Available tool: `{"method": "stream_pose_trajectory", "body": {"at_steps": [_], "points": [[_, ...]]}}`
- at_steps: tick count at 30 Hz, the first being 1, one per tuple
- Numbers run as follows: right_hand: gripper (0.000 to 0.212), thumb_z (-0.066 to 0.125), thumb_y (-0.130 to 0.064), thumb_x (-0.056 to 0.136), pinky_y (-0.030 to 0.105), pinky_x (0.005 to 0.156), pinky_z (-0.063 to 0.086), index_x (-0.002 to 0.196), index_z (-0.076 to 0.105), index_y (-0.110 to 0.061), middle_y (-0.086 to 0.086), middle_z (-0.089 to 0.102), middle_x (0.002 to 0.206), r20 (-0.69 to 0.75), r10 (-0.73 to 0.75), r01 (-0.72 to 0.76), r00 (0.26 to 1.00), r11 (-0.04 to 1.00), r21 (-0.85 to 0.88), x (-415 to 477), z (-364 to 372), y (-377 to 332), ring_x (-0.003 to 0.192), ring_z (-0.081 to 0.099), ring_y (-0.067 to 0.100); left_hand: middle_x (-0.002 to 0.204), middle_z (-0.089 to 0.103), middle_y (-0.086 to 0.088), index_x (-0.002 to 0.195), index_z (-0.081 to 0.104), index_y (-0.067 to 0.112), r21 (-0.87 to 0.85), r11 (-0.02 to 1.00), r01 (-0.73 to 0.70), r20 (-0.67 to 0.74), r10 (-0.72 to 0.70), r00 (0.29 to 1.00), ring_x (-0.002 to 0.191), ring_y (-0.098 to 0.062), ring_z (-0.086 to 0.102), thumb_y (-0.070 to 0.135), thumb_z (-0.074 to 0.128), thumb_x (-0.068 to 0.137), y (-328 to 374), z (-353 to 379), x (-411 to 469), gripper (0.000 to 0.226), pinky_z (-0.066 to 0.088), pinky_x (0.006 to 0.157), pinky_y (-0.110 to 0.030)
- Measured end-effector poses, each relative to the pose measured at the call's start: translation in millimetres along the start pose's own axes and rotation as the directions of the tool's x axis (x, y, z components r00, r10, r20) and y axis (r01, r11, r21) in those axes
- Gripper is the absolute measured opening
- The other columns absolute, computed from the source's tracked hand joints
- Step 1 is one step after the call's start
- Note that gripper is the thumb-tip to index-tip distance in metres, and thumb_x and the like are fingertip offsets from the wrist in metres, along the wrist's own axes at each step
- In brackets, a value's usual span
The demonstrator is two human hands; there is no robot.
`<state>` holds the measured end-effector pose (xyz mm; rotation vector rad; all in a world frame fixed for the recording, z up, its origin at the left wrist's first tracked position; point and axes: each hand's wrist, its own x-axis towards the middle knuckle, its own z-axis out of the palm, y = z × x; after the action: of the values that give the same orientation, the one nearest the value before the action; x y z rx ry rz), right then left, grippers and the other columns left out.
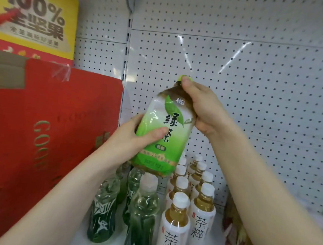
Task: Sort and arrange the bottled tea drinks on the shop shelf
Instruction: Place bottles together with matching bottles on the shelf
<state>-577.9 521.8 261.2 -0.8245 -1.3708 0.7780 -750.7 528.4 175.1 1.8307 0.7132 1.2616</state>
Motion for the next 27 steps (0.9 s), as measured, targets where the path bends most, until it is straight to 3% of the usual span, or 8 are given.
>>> {"method": "stream_pose_trajectory", "body": {"at_steps": [3,6,8,10,12,16,21,27], "points": [[0.033,0.049,-0.031,0.103,0.031,0.075,0.060,0.096,0.067,-0.005,0.007,0.075,0.081,0.072,-0.036,0.031,0.997,0.997,0.066,-16,14,13,0.074,0.071,0.017,0.100,0.077,0.001,0.113,0.065,0.021,-0.098,0.995,-0.034,-0.162,0.017,0.987,0.089,-0.021,0.075,0.043,0.083,0.068,-9,-2,-27,0.054,0.060,0.074,-0.038],[0.043,0.036,-0.043,0.105,0.043,0.096,0.052,0.126,0.059,-0.013,0.007,0.074,0.105,0.140,0.033,-0.048,0.990,0.993,0.103,-18,15,21,0.099,0.069,0.025,0.100,0.077,-0.006,0.115,0.064,0.013,-0.285,0.956,-0.072,-0.300,-0.018,0.954,0.089,-0.025,0.075,0.040,0.080,0.069,-8,-8,-42,0.056,0.060,0.072,-0.042],[0.036,0.042,-0.039,0.105,0.043,0.102,0.051,0.135,0.053,-0.023,0.005,0.069,0.116,0.183,0.065,-0.011,0.981,0.960,-0.281,-15,9,42,0.109,0.066,0.023,0.095,0.078,-0.003,0.115,0.064,0.011,-0.347,0.931,-0.117,-0.392,-0.030,0.919,0.085,-0.022,0.076,0.041,0.073,0.069,-4,-17,-47,0.056,0.060,0.065,-0.035],[0.035,0.053,-0.032,0.101,0.039,0.102,0.050,0.136,0.054,-0.029,0.002,0.063,0.126,0.248,0.125,0.080,0.961,0.731,-0.677,-13,2,68,0.112,0.062,0.019,0.091,0.078,0.001,0.115,0.064,0.014,-0.365,0.919,-0.149,-0.462,-0.039,0.886,0.080,-0.017,0.076,0.041,0.071,0.069,-2,-29,-51,0.053,0.059,0.060,-0.030],[0.043,0.059,-0.030,0.098,0.035,0.100,0.048,0.140,0.051,-0.033,0.002,0.055,0.138,0.308,0.258,0.112,0.916,0.573,-0.812,-11,-1,90,0.119,0.058,0.018,0.093,0.078,0.001,0.116,0.065,0.015,-0.371,0.922,-0.114,-0.477,-0.084,0.875,0.080,-0.018,0.076,0.042,0.072,0.069,-9,-41,-60,0.055,0.059,0.059,-0.031],[0.057,0.065,-0.037,0.094,0.034,0.101,0.048,0.146,0.042,-0.039,0.000,0.050,0.142,0.365,0.429,0.122,0.826,0.497,-0.859,5,-1,118,0.122,0.057,0.020,0.099,0.077,-0.006,0.111,0.066,0.018,-0.307,0.952,-0.013,-0.489,-0.146,0.860,0.085,-0.026,0.076,0.039,0.080,0.069,-45,-50,-82,0.049,0.060,0.069,-0.043],[0.069,0.076,-0.033,0.085,0.016,0.077,0.055,0.146,0.045,-0.026,-0.011,0.042,0.138,0.426,0.556,0.095,0.714,0.525,-0.846,28,15,134,0.107,0.060,0.011,0.101,0.077,-0.008,0.113,0.065,0.017,-0.350,0.935,0.059,-0.461,-0.226,0.858,0.086,-0.028,0.075,0.035,0.082,0.071,-70,-46,-87,0.049,0.062,0.068,-0.047],[0.059,0.078,-0.038,0.082,0.024,0.080,0.043,0.134,0.056,-0.023,-0.003,0.058,0.128,0.384,0.504,0.266,0.774,0.291,-0.919,60,13,153,0.101,0.066,0.020,0.101,0.077,-0.006,0.106,0.069,0.026,-0.324,0.940,0.111,-0.461,-0.259,0.849,0.088,-0.029,0.075,0.070,0.086,0.032,-78,-56,-86,0.088,0.060,0.072,-0.050]]}}
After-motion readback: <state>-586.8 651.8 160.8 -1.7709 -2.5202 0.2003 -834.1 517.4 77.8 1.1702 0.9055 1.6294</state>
